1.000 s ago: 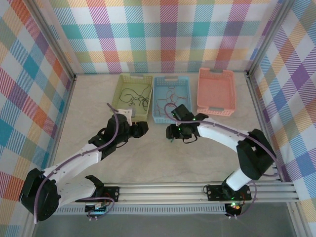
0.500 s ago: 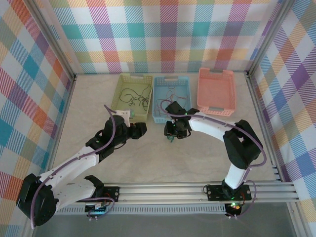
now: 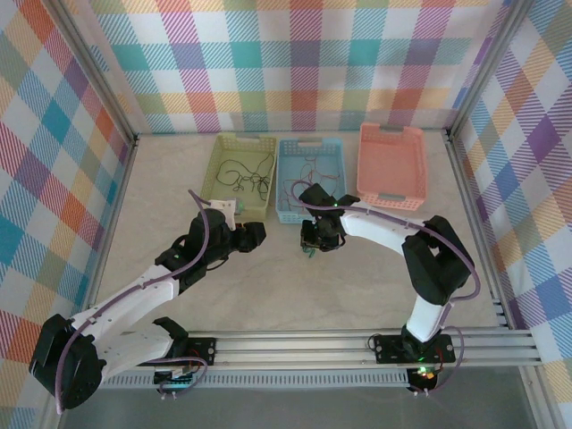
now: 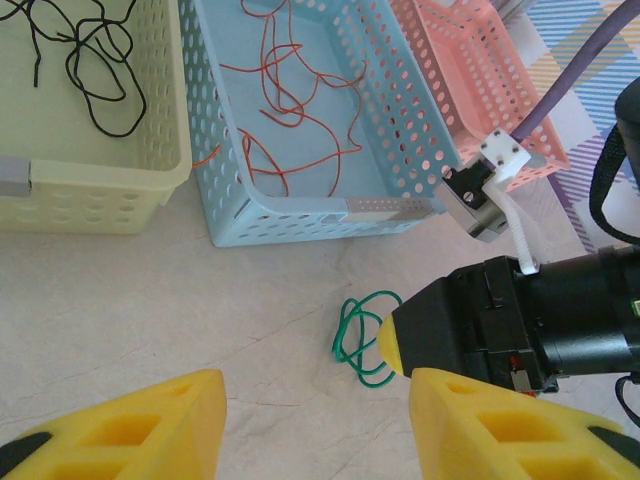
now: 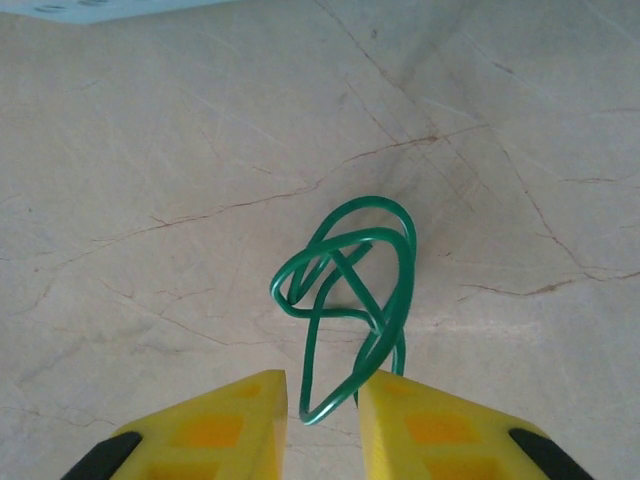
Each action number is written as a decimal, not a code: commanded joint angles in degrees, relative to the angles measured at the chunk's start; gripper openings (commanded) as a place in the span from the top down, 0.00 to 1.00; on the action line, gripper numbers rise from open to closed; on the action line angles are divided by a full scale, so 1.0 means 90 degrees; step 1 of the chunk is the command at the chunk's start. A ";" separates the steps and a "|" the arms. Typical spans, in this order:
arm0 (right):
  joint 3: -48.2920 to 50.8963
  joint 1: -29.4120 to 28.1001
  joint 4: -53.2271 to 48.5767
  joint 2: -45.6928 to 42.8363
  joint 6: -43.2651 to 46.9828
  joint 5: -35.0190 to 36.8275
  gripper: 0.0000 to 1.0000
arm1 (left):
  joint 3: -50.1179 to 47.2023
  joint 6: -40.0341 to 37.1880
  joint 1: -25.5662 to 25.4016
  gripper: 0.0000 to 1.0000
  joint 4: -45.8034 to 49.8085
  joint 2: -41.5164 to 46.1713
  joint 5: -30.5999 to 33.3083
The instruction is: Untangle the cables
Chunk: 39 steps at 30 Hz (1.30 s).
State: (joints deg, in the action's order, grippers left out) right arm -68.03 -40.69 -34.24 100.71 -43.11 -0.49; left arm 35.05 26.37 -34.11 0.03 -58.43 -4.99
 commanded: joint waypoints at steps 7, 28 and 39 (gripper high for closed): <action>-0.0251 0.0076 -0.0248 0.0232 -0.0163 -0.0073 0.77 | 0.0083 0.0019 -0.0058 0.48 0.0094 -0.0097 -0.0080; 0.1479 0.0224 0.3342 -0.2822 0.3044 -0.1522 1.00 | -0.0050 0.0114 -0.0097 0.47 -0.0506 0.0207 -0.0978; 0.3941 0.0224 0.7226 -0.3483 0.4069 -0.2352 1.00 | -0.0019 -0.0208 -0.0612 0.36 -0.1122 0.0324 -0.1871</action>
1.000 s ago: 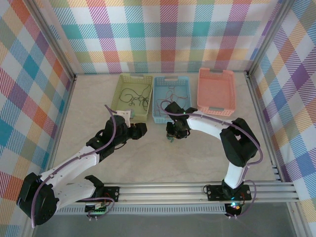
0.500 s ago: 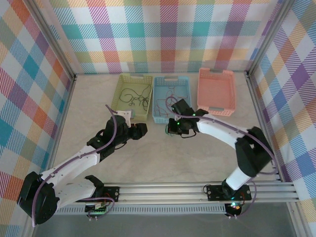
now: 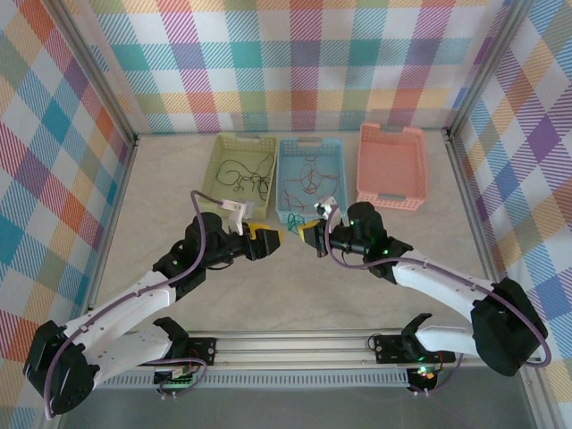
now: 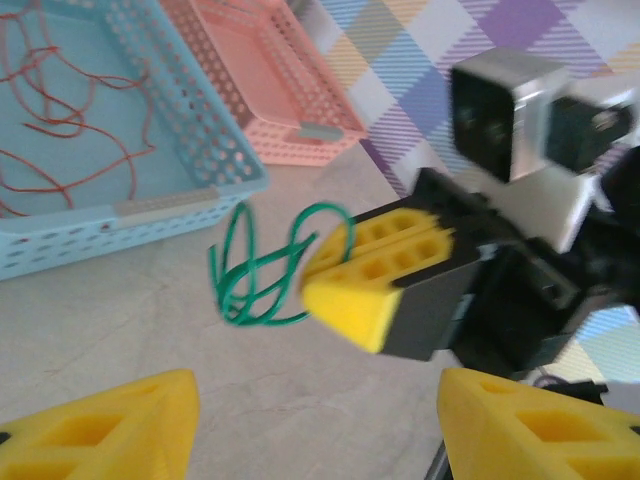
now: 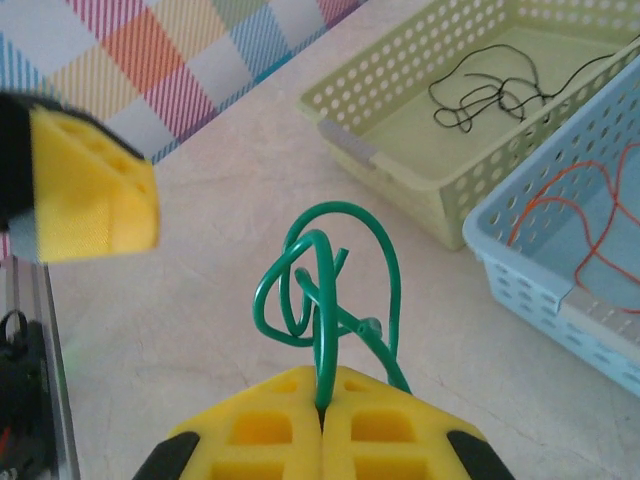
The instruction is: Untangle the cables
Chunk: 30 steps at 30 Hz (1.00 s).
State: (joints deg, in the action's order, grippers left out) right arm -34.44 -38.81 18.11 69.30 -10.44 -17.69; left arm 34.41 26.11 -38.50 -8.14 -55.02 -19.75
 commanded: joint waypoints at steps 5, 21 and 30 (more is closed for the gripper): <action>0.0560 0.0006 0.1953 -0.0007 0.0474 -0.0926 1.00 | 0.0148 -0.0138 -0.0150 0.36 -0.0075 -0.0249 -0.0102; 0.0804 -0.0058 0.2470 0.0068 0.0815 -0.1536 1.00 | 0.0304 0.0462 -0.0158 0.44 0.0025 -0.0221 -0.0090; 0.0902 -0.0112 0.2539 0.0064 0.1109 -0.1599 1.00 | 0.0341 0.0778 -0.0158 0.45 -0.0008 -0.0149 -0.0107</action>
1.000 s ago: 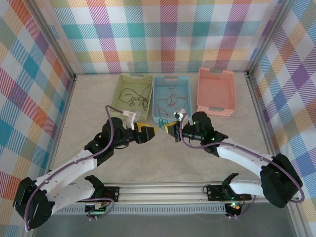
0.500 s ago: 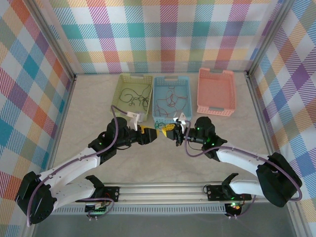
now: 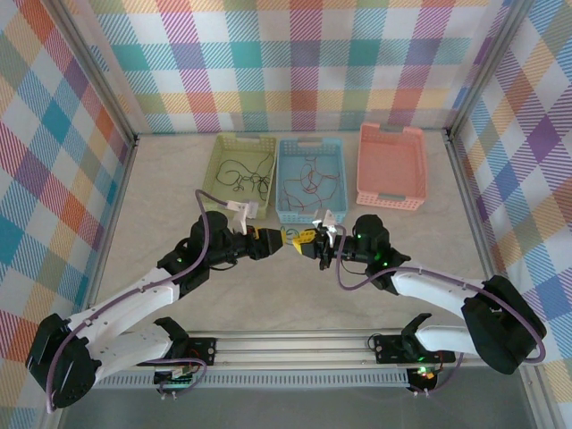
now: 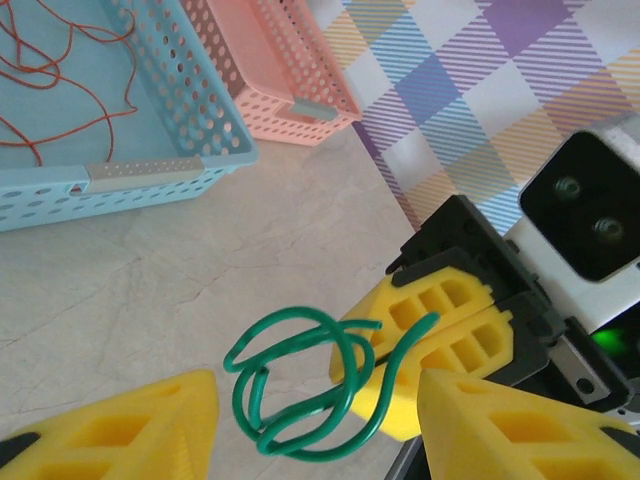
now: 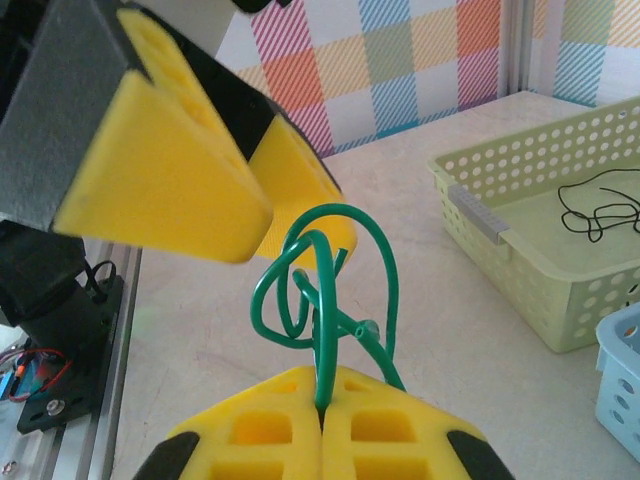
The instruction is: Untangle the cables
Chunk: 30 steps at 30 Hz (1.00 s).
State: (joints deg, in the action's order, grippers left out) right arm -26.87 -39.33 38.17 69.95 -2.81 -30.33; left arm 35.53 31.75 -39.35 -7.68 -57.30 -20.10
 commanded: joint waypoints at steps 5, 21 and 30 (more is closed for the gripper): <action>0.0109 -0.0070 0.0339 -0.0057 0.0331 -0.0190 1.00 | 0.0274 0.0221 -0.0065 0.45 -0.0012 -0.0043 -0.0062; 0.0207 -0.0117 0.0270 -0.0287 0.0529 0.0067 1.00 | 0.0488 0.0279 -0.0062 0.64 0.0220 -0.0763 -0.0139; 0.0271 -0.0119 0.0241 -0.0453 0.0546 0.0290 1.00 | 0.0659 0.0200 -0.0068 0.66 0.0537 -0.1139 -0.0184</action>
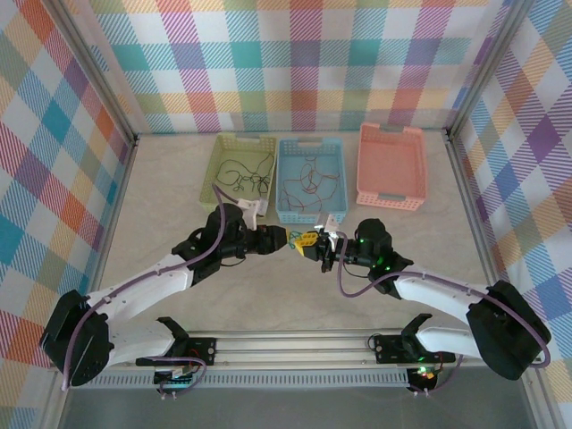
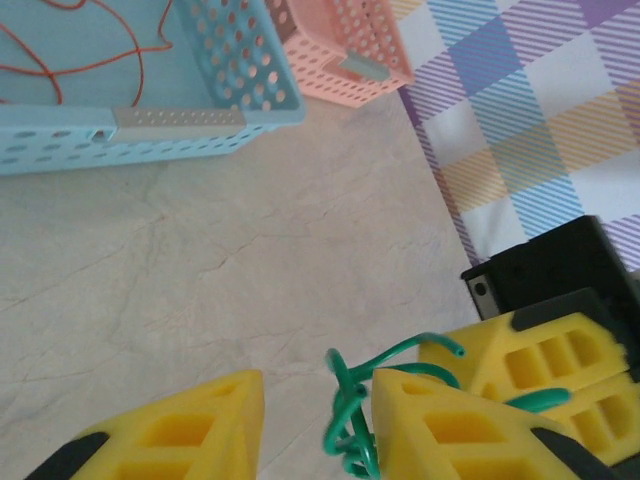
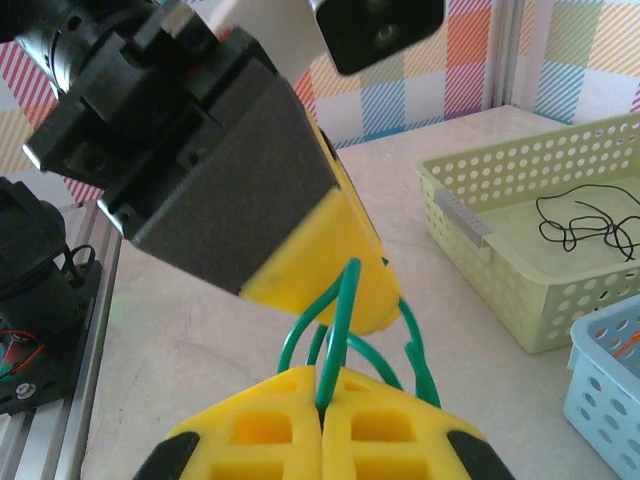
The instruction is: Untangle the cables
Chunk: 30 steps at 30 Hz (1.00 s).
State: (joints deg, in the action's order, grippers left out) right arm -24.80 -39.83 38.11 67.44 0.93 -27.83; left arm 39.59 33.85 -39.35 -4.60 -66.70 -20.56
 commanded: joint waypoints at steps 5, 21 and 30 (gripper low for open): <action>0.0051 -0.0061 0.0219 -0.0184 0.0143 0.0026 1.00 | 0.0243 0.0028 -0.0065 0.67 0.0145 -0.0257 -0.0271; 0.0167 -0.0061 -0.0073 -0.0452 0.0236 0.1405 1.00 | -0.0128 -0.0190 0.0043 1.00 0.1022 0.1400 0.1703; 0.0148 -0.0066 -0.0172 -0.0389 0.0259 0.2085 1.00 | -0.0518 -0.0098 0.0222 1.00 0.1117 0.2523 0.2368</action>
State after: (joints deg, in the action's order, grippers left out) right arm -24.18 -41.67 38.28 64.01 2.44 -15.75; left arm 36.40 33.43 -39.38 2.83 -47.29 -7.29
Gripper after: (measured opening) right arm 0.062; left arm 0.053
